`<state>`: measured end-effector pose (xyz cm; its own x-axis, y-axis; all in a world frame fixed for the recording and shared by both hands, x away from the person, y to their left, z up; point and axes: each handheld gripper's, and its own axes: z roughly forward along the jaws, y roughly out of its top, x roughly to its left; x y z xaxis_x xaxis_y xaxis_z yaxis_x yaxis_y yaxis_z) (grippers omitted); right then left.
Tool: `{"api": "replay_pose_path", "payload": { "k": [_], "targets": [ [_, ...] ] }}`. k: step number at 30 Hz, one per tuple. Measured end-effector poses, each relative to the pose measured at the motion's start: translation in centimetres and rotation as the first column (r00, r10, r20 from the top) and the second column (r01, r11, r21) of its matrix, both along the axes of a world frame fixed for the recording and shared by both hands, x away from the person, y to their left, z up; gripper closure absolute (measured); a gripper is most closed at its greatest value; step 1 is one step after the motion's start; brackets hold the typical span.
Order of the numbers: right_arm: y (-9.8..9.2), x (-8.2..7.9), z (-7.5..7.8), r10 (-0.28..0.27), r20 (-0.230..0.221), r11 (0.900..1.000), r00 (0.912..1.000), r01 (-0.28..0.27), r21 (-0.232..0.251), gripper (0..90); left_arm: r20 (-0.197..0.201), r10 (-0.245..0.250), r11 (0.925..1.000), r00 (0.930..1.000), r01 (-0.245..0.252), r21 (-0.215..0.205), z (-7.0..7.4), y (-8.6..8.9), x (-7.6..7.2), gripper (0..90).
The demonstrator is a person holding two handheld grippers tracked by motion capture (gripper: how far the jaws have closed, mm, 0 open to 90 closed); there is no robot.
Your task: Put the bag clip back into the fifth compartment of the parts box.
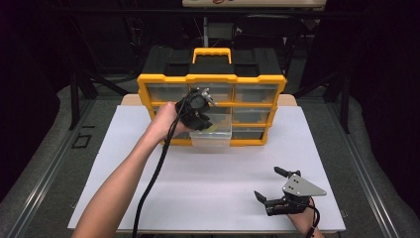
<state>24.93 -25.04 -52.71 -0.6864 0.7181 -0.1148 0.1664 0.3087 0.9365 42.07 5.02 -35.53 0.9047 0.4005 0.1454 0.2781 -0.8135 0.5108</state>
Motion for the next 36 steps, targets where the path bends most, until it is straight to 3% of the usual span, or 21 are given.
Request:
{"api": "replay_pose_path", "payload": {
  "k": [4, 9, 10, 11, 12, 13, 15, 17, 26, 36],
  "targets": [
    [0.0, 0.0, 0.0, -0.001, 0.0, 1.0, 1.0, 0.001, 0.0, 0.3, 0.013, -0.001, 0.9999, 0.9999, 0.001, -0.014, 0.6, 0.4, -0.3, 69.0],
    [0.0, 0.1, 0.0, -0.001, 0.002, 1.0, 1.0, 0.001, -0.001, 0.3, 0.041, 0.027, 0.9971, 0.9988, -0.025, -0.072, 2.1, 1.9, -0.9, 59.2],
    [0.0, 0.1, 0.0, -0.001, 0.001, 1.0, 1.0, 0.001, -0.004, 0.3, 0.045, 0.037, 0.9966, 0.9983, -0.034, -0.075, 2.3, 2.2, -1.0, 52.3],
    [0.0, 0.1, 0.0, -0.001, 0.001, 1.0, 1.0, 0.001, -0.004, 0.3, 0.05, 0.042, 0.9962, 0.9979, -0.038, -0.078, 2.4, 2.5, -1.1, 52.3],
    [0.0, 0.1, 0.0, 0.0, -0.002, 1.0, 1.0, 0.0, -0.004, 0.3, 0.052, 0.049, 0.9955, 0.9974, -0.044, -0.084, 2.6, 2.9, -1.2, 45.9],
    [0.0, 0.1, 0.0, 0.0, -0.002, 1.0, 1.0, 0.0, -0.004, 0.3, 0.052, 0.059, 0.9948, 0.9969, -0.055, -0.086, 2.7, 3.2, -1.3, 45.9],
    [0.1, 0.1, 0.0, 0.001, -0.001, 1.0, 1.0, -0.001, -0.006, 0.3, 0.062, 0.084, 0.9926, 0.9945, -0.078, -0.093, 2.9, 3.9, -1.6, 37.7],
    [0.1, 0.1, 0.0, 0.002, -0.005, 1.0, 1.0, -0.002, -0.008, 0.3, 0.074, 0.101, 0.99, 0.9921, -0.093, -0.105, 3.0, 4.6, -1.9, 25.6],
    [0.2, 0.1, 0.0, 0.004, -0.001, 1.0, 1.0, -0.004, -0.011, 0.3, 0.093, 0.138, 0.9854, 0.9861, -0.127, -0.113, 1.8, 6.8, -3.2, 5.5],
    [0.2, 0.1, 0.0, 0.001, -0.002, 1.0, 1.0, -0.001, -0.012, 0.3, 0.103, 0.195, 0.9743, 0.9753, -0.18, -0.135, -0.5, 9.0, -4.3, 0.1]
  ]
}}
